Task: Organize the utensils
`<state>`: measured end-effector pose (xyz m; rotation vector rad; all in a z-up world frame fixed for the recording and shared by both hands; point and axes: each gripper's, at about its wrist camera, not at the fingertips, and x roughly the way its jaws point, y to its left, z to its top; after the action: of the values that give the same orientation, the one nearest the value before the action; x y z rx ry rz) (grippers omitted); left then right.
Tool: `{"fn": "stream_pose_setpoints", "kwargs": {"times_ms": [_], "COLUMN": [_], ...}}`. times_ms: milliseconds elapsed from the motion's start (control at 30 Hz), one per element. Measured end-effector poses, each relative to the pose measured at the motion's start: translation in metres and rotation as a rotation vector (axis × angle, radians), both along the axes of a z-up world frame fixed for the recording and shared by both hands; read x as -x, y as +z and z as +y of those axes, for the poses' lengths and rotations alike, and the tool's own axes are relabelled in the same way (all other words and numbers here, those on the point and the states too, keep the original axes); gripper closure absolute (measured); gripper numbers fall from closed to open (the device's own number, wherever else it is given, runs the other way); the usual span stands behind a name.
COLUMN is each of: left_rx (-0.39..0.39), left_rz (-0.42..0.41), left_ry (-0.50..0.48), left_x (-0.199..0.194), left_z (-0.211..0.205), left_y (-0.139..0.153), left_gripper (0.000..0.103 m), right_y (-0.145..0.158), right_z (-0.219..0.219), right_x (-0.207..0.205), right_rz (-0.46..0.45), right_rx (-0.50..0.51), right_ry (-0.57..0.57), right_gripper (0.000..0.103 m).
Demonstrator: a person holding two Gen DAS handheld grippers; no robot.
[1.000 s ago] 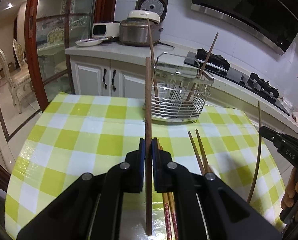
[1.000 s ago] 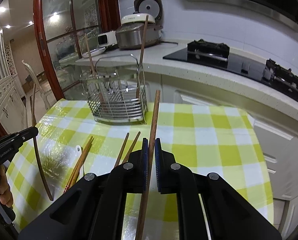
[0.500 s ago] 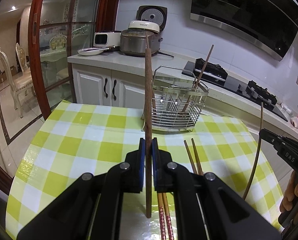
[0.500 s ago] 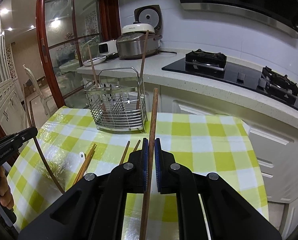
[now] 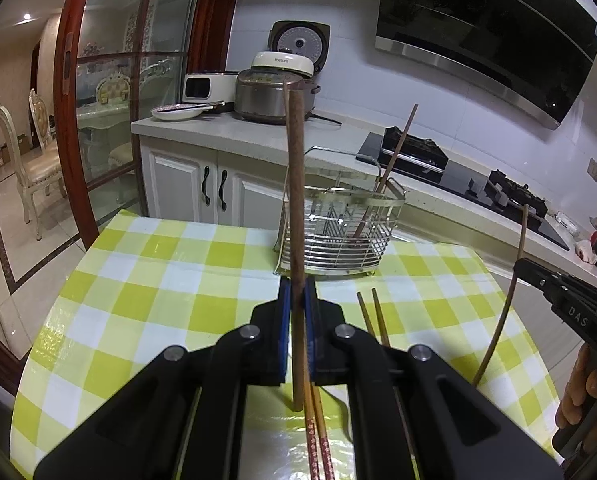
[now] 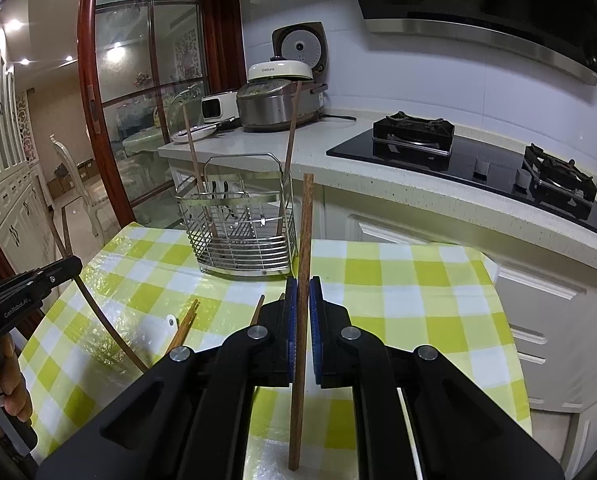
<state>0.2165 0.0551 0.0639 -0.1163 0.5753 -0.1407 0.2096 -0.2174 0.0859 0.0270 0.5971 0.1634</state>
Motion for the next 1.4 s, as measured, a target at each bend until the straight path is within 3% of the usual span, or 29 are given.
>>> {"fn": "stream_pose_setpoints", "kwargs": {"times_ms": [600,1100,1400], "left_rx": [0.0,0.008,0.009], "left_rz": [-0.082,-0.192,-0.219], "left_ry": [-0.058,-0.08,-0.085], "left_x": [-0.024,-0.069,-0.097], "left_z": [-0.015,-0.02,-0.023], "left_y": [0.043,0.104,0.129], "left_gripper": [0.096,0.096,0.096], "right_y": [0.051,0.121,0.165], "right_z": [0.01,0.029,0.043], "right_x": [-0.031,-0.056,-0.092], "right_rz": [-0.059,-0.136,-0.195], "right_rx": [-0.016,-0.007,0.009], "right_ry": [0.05,0.126,0.137], "right_gripper": [0.095,0.095,0.095]}}
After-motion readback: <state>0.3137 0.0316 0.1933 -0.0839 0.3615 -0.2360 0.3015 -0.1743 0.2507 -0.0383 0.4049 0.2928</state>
